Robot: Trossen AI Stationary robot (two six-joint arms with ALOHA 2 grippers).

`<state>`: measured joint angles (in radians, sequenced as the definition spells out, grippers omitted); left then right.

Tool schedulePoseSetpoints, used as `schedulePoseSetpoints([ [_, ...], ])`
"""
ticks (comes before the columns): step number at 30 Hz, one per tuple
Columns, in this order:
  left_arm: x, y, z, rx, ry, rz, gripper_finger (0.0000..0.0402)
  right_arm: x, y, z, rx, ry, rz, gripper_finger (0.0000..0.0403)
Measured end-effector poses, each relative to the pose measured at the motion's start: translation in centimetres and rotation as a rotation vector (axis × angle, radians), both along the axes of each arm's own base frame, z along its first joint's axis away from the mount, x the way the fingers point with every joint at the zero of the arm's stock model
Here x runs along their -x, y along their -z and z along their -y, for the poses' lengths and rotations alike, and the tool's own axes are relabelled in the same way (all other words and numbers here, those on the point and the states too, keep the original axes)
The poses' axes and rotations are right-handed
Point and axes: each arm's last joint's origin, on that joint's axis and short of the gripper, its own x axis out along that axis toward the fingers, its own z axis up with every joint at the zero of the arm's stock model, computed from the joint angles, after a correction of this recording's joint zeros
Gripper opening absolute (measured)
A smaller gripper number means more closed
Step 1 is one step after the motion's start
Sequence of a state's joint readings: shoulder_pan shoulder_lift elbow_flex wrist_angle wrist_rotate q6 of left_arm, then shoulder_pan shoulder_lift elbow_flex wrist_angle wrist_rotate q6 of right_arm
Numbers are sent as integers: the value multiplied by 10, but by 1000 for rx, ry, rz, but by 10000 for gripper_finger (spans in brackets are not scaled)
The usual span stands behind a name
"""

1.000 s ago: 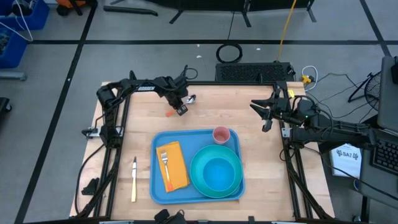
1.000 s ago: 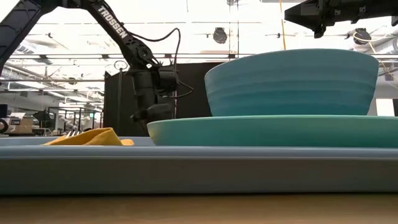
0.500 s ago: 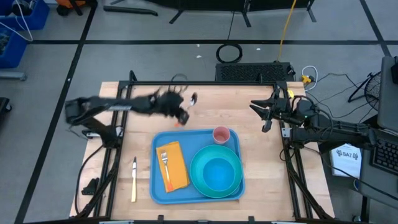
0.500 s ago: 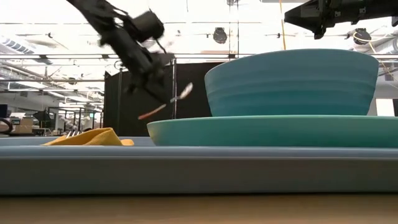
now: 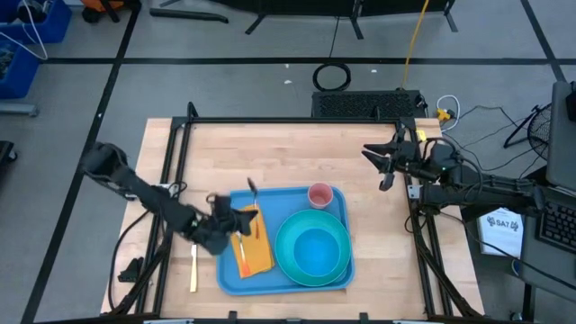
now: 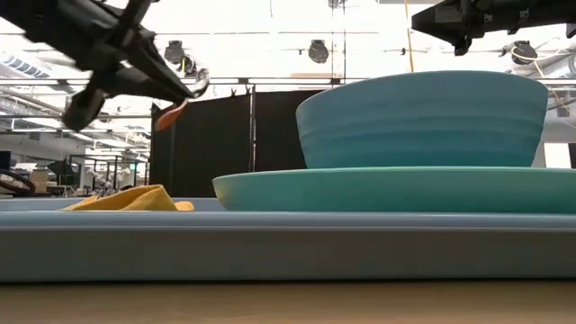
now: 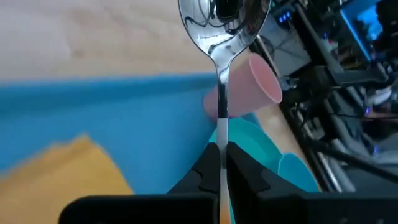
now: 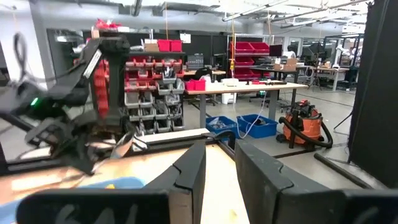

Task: Set up tray
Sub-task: Put the orange spoon on the yellow napkin

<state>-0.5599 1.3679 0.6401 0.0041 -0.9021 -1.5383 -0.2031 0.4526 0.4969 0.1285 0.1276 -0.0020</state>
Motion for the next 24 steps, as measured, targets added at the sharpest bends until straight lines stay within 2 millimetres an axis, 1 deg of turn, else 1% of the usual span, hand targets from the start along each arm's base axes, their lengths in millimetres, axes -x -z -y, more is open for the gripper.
schedulePoseSetpoints([
  [2, -3, 7, 14, 54, -21, 26, 8, 0, -1, 0, -16, -2, 14, 77],
  [5, -10, 20, 32, 125, -79, 60, 8, 0, -2, 0, -32, -5, 36, 77],
  [7, -17, 26, 43, 164, -103, 81, 8, 0, -3, 0, -42, -6, 41, 77],
  [10, -22, 29, 59, 215, -112, 51, 8, 0, -3, 0, -59, -8, 47, 77],
  [12, -22, 30, 67, 232, -128, -8, 8, 0, -2, 0, -63, -9, 48, 77],
  [14, -18, 26, 73, 263, -139, -97, 8, 0, -2, 0, -64, -9, 46, 77],
  [17, -17, 24, 81, 303, -180, -140, 8, 0, -2, 0, -64, -9, 45, 77],
  [21, -25, 20, 83, 384, -166, -180, 8, 0, -2, 0, -64, -9, 48, 77],
  [24, -31, 28, 81, 404, -179, -229, 8, 0, -2, 0, -64, -13, 47, 77],
])
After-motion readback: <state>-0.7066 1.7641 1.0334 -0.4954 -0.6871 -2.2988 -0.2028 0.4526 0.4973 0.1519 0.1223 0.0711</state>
